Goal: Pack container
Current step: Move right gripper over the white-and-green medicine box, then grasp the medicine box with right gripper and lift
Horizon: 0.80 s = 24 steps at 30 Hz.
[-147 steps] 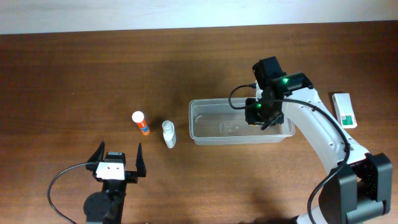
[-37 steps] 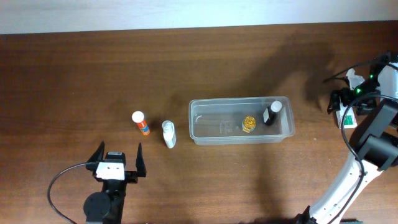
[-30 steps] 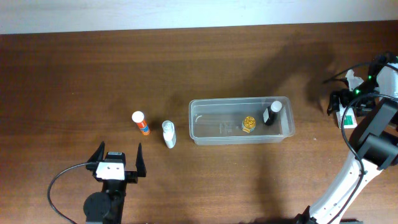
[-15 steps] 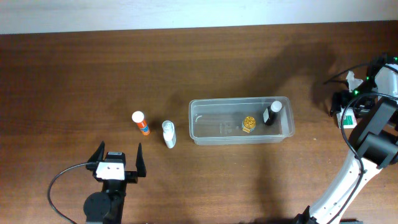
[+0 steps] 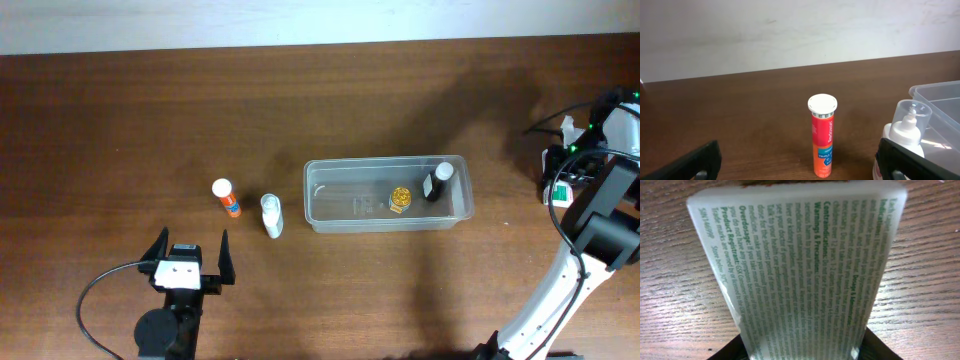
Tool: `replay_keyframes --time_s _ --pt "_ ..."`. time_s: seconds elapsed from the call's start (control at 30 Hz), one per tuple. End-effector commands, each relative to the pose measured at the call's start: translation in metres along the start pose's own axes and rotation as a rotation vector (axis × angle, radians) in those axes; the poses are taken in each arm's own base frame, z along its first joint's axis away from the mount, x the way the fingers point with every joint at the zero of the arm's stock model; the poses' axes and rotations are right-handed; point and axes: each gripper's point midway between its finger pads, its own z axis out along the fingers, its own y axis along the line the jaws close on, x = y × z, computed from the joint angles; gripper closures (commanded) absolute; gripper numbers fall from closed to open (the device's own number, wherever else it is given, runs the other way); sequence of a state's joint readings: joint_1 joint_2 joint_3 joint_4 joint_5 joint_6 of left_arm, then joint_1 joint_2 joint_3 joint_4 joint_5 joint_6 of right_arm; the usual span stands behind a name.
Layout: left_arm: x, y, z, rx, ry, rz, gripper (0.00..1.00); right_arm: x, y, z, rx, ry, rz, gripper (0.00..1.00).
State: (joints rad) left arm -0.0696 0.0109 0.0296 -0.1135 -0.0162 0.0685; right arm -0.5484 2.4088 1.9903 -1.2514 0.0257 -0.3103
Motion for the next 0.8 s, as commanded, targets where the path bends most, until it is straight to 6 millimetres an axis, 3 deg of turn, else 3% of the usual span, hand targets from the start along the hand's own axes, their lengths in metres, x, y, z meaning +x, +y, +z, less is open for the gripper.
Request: replay_keyframes --time_s 0.0,0.3,0.43,0.6,0.77 --pt "0.001 0.002 0.0 -0.011 0.0 0.015 0.01 -0.006 0.006 -0.002 -0.034 0.001 0.031 0.52" --pt "0.001 0.002 0.0 -0.011 0.0 0.015 0.01 -0.021 0.029 -0.078 -0.177 -0.102 0.027 0.54" --pt "0.001 0.002 0.0 -0.011 0.0 0.015 0.01 -0.019 0.03 -0.105 -0.176 -0.126 0.026 0.63" --pt "0.001 0.002 0.0 -0.011 0.0 0.015 0.01 -0.014 0.005 -0.098 -0.04 -0.088 0.089 0.56" --pt "0.001 0.002 0.0 -0.011 0.0 0.015 0.01 -0.012 0.007 -0.077 -0.045 -0.054 0.086 0.54"
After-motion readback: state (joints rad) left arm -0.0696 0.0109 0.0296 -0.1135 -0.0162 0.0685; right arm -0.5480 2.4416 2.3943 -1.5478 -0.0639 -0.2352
